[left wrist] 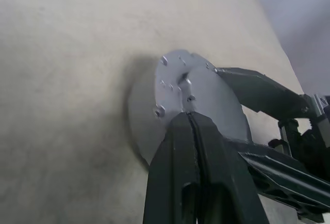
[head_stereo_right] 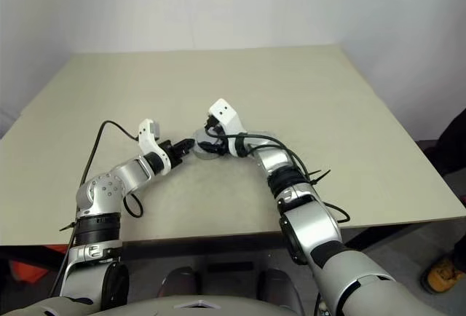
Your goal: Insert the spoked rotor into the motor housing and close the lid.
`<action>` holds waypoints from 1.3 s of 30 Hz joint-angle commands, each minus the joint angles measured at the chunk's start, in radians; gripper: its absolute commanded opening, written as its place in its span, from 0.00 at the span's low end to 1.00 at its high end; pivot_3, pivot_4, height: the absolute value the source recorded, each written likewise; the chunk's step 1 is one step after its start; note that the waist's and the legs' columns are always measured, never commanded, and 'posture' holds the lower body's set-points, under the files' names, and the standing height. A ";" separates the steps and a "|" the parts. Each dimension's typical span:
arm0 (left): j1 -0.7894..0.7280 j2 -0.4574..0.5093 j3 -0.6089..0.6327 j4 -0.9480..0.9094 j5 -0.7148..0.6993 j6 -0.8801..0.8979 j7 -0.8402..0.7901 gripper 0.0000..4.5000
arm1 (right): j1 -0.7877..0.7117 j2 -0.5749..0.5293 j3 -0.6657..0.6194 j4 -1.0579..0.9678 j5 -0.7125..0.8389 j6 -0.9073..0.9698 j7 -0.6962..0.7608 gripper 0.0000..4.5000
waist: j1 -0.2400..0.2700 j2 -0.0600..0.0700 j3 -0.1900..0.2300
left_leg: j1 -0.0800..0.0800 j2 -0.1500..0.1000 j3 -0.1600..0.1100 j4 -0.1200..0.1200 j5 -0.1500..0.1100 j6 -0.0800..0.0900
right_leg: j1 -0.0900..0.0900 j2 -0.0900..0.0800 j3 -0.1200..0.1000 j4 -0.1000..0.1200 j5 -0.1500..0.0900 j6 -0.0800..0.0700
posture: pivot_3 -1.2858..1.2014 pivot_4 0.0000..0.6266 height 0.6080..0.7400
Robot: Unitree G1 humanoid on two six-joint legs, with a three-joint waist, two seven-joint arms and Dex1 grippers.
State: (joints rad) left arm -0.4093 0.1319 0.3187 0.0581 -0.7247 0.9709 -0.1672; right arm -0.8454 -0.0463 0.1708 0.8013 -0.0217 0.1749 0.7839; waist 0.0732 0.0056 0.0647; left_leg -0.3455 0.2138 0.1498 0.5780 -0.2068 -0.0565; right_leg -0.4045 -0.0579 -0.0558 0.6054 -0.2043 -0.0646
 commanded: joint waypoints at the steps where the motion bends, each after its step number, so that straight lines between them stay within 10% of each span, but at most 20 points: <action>1: 0.004 0.007 -0.004 0.015 0.015 0.007 0.013 0.01 | -0.003 -0.020 -0.023 -0.153 0.061 0.031 0.055 0.65 | 0.001 0.000 0.000 | -0.002 0.000 0.000 0.000 0.000 0.000 | -0.001 0.000 0.000 0.000 0.000 0.001 | 0.52 0.00 1.00; 5: -0.006 0.005 -0.007 0.021 0.008 0.011 0.004 0.01 | 0.008 -0.021 -0.026 -0.174 0.078 0.100 0.072 0.65 | 0.001 0.000 0.000 | -0.005 -0.003 0.000 0.000 0.000 0.000 | -0.003 0.000 0.000 -0.001 -0.002 0.002 | 0.52 0.00 1.00; 10: -0.013 0.001 -0.011 0.010 -0.009 0.019 -0.013 0.00 | 0.031 -0.022 0.003 -0.161 0.047 0.077 0.049 1.00 | 0.000 0.000 0.000 | -0.005 -0.004 0.000 0.000 -0.001 0.001 | -0.002 0.000 0.000 -0.001 -0.003 0.002 | 0.52 0.00 1.00; 39: -0.003 -0.008 0.039 -0.021 -0.118 0.019 -0.002 0.00 | 0.008 -0.014 -0.052 -0.157 0.110 0.074 0.008 1.00 | -0.003 -0.002 0.001 | -0.004 -0.004 0.000 0.002 0.000 0.000 | -0.002 -0.001 0.000 0.001 -0.003 0.002 | 0.52 0.00 1.00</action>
State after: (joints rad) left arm -0.4113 0.1150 0.3549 0.0652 -0.8345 0.9832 -0.1690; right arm -0.8064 -0.0600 0.1476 0.6910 0.0500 0.2502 0.7847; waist 0.0699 0.0039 0.0655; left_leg -0.3496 0.2101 0.1495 0.5797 -0.2066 -0.0568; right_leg -0.4065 -0.0584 -0.0558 0.6069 -0.2073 -0.0625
